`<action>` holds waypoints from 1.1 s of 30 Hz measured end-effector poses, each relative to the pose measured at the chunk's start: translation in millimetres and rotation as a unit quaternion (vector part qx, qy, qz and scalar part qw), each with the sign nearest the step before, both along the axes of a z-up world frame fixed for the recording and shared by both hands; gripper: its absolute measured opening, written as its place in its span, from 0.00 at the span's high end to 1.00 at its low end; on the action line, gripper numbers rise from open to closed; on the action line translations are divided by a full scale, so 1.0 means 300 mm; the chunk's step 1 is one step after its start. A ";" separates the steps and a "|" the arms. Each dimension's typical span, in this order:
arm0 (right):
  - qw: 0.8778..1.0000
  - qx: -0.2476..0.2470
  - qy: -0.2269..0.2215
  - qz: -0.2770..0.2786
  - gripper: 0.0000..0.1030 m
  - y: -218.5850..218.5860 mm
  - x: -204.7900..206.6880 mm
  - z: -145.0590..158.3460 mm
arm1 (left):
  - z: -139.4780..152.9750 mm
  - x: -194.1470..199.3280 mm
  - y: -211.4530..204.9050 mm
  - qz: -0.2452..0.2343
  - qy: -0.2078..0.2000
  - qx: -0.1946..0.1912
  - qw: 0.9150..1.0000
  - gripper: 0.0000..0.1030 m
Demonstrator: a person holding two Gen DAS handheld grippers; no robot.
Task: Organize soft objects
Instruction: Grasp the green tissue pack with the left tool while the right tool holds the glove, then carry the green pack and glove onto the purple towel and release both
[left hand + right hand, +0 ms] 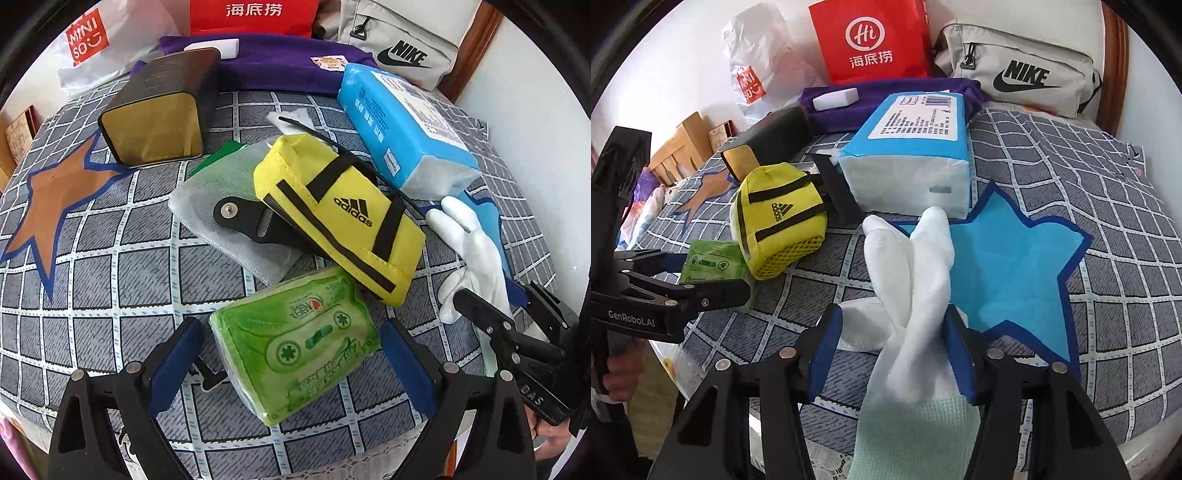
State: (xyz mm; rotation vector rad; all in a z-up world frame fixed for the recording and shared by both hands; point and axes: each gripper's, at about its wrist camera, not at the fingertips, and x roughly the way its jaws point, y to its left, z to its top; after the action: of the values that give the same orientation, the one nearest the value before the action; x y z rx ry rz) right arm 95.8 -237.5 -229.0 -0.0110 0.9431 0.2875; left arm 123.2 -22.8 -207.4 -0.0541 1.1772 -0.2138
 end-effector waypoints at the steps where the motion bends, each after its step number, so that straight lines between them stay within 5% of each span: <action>1: 1.000 -0.008 -0.002 -0.002 0.62 0.002 0.003 0.002 | 0.004 -0.001 0.005 -0.004 -0.002 -0.002 1.000 0.16; 3: 1.000 -0.028 -0.002 -0.013 0.76 0.003 0.009 0.003 | 0.011 0.000 0.018 -0.006 0.000 -0.004 1.000 0.19; 10: 1.000 -0.019 0.005 -0.020 0.88 -0.022 0.017 0.019 | 0.029 0.003 0.090 0.007 0.004 -0.007 1.000 0.31; 13: 1.000 -0.015 0.003 -0.023 0.89 -0.023 0.016 0.031 | 0.039 -0.001 0.124 0.019 0.002 -0.005 1.000 0.34; 14: 1.000 -0.012 0.002 -0.024 0.89 -0.024 0.015 0.038 | 0.044 -0.003 0.137 0.022 -0.001 -0.005 1.000 0.46; 33: 0.999 0.028 -0.038 0.000 0.91 -0.001 0.008 0.242 | 0.215 0.021 0.236 0.046 -0.051 -0.030 0.997 0.50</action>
State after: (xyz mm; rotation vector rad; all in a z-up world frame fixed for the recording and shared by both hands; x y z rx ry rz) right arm 98.1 -237.8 -156.5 0.0303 0.8598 0.3113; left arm 129.5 48.1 -142.8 -0.1477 1.0631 -0.1686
